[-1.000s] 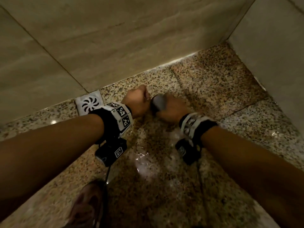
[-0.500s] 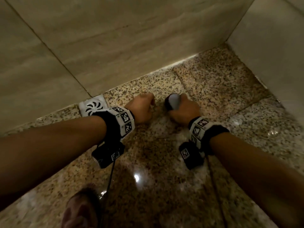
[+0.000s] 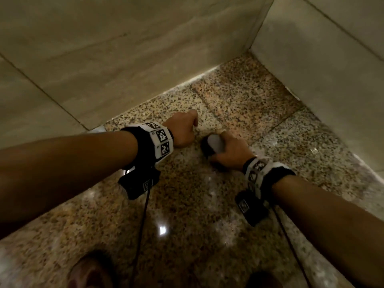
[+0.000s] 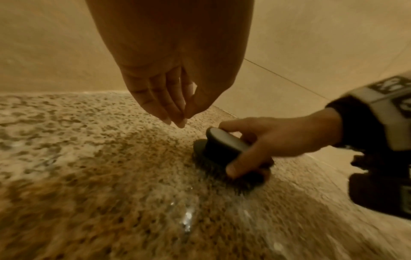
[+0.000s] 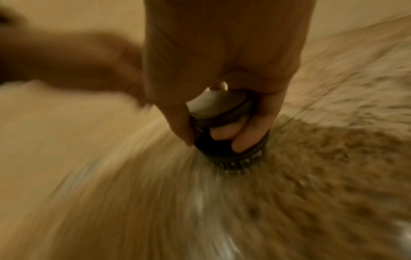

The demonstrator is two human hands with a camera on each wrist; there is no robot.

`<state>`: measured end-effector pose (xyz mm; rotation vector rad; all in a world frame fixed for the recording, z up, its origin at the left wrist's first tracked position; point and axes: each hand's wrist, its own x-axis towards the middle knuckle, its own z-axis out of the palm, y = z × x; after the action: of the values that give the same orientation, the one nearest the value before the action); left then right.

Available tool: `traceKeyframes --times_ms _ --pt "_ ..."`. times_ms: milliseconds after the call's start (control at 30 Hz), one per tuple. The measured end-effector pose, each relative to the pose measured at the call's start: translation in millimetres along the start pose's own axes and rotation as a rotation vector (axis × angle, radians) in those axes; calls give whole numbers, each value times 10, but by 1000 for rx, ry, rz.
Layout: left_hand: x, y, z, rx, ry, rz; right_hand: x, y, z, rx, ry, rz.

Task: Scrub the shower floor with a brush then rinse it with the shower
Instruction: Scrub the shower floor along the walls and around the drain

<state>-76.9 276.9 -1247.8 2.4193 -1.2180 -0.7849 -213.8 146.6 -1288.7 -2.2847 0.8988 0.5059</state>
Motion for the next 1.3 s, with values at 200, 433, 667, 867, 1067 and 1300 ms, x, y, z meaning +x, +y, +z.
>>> traceKeyframes --times_ms 200,433,667,867,1067,1300 --pt "65 78 44 -13 -39 7 -70 309 -334 36 233 271" --pt "66 141 183 34 -115 -24 -280 221 -56 -173 10 -72" --pt "83 137 215 35 -104 -61 -356 185 106 -304 -69 -129" --pt "27 209 205 54 -93 -11 -317 175 76 -388 -65 -168" --pt "-41 289 234 53 -99 35 -338 198 136 -445 -90 -256" --pt "-71 373 255 24 -22 75 -525 245 281 -394 -151 -310"
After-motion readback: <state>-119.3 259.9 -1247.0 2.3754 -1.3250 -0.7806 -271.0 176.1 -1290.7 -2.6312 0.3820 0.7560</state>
